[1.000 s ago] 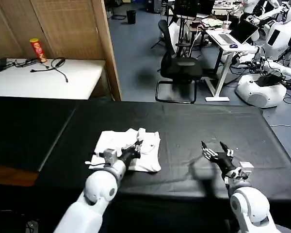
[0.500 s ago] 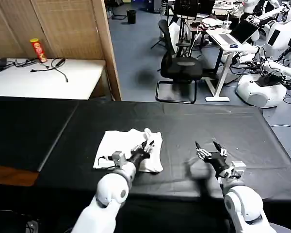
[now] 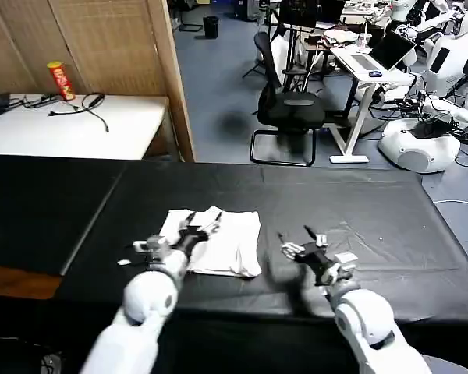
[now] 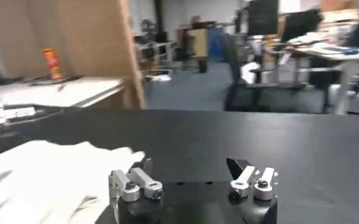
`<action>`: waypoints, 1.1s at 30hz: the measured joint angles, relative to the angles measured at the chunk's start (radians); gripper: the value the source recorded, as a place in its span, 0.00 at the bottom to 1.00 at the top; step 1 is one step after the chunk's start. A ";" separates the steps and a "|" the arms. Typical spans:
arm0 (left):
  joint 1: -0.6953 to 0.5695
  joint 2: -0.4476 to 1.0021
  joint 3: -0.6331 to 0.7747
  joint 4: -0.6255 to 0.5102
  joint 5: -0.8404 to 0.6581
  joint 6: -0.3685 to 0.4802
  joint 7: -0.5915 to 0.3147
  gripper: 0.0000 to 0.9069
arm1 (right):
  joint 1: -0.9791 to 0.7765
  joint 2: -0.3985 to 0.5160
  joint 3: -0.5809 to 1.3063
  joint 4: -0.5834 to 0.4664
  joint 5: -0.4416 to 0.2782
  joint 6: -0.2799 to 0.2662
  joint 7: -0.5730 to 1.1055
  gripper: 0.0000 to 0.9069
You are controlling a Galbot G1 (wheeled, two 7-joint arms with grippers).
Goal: Fold and organize the clothes.
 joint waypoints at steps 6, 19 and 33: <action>0.021 0.081 -0.070 0.029 0.028 -0.003 0.000 0.97 | 0.104 0.033 -0.128 -0.069 -0.059 -0.002 -0.002 0.97; 0.049 0.066 -0.136 0.068 -0.001 -0.012 0.018 0.97 | 0.158 0.062 -0.163 -0.142 -0.226 -0.090 0.053 0.97; 0.070 -0.005 -0.170 0.087 -0.183 -0.007 0.030 0.97 | 0.038 0.095 0.008 -0.002 -0.070 -0.005 0.106 0.97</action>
